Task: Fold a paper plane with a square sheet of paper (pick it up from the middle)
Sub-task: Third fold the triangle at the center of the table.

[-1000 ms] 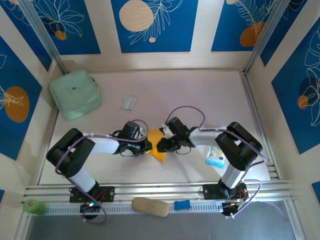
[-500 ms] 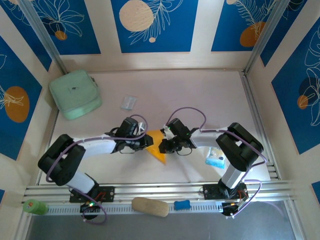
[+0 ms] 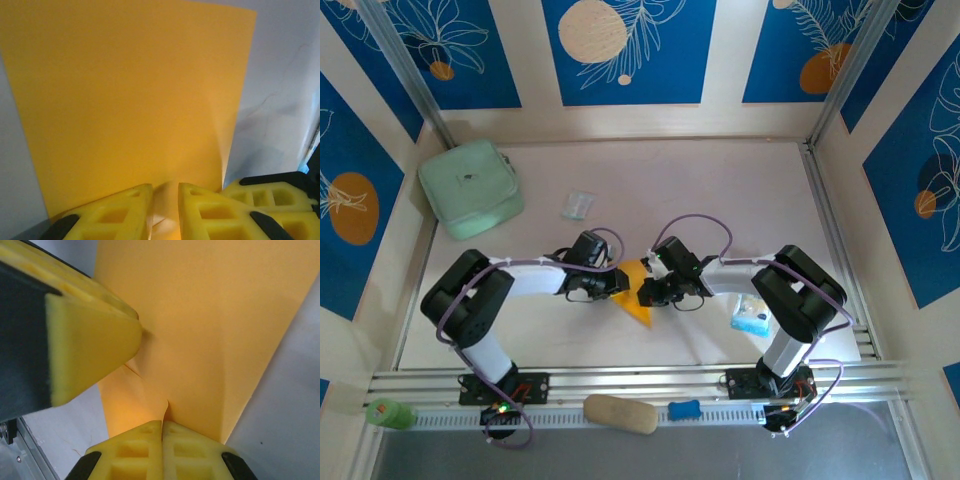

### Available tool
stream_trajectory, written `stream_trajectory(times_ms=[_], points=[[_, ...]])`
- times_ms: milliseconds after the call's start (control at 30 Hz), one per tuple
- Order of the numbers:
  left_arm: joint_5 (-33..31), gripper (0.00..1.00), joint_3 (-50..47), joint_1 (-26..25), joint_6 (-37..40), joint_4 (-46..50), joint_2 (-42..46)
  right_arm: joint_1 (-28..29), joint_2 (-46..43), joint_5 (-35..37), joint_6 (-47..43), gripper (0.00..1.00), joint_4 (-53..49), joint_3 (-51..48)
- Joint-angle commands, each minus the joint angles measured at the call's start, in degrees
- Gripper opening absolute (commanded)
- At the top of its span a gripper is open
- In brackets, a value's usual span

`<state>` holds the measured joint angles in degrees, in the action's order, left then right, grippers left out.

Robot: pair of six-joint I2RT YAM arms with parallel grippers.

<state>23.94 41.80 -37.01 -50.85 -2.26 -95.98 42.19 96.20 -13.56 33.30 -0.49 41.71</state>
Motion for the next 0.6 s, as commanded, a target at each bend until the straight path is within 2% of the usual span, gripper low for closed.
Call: stream_trajectory(times_ms=[0, 567], points=[[-0.5, 0.2, 1.3, 0.3, 1.2, 3.3, -1.5, -0.3, -0.6, -0.5, -0.2, 0.01, -1.3, -0.2], [0.1, 0.18, 1.5, 0.3, 1.4, 3.2, -1.8, -1.1, -1.5, -0.8, -1.0, 0.01, -1.0, 0.0]])
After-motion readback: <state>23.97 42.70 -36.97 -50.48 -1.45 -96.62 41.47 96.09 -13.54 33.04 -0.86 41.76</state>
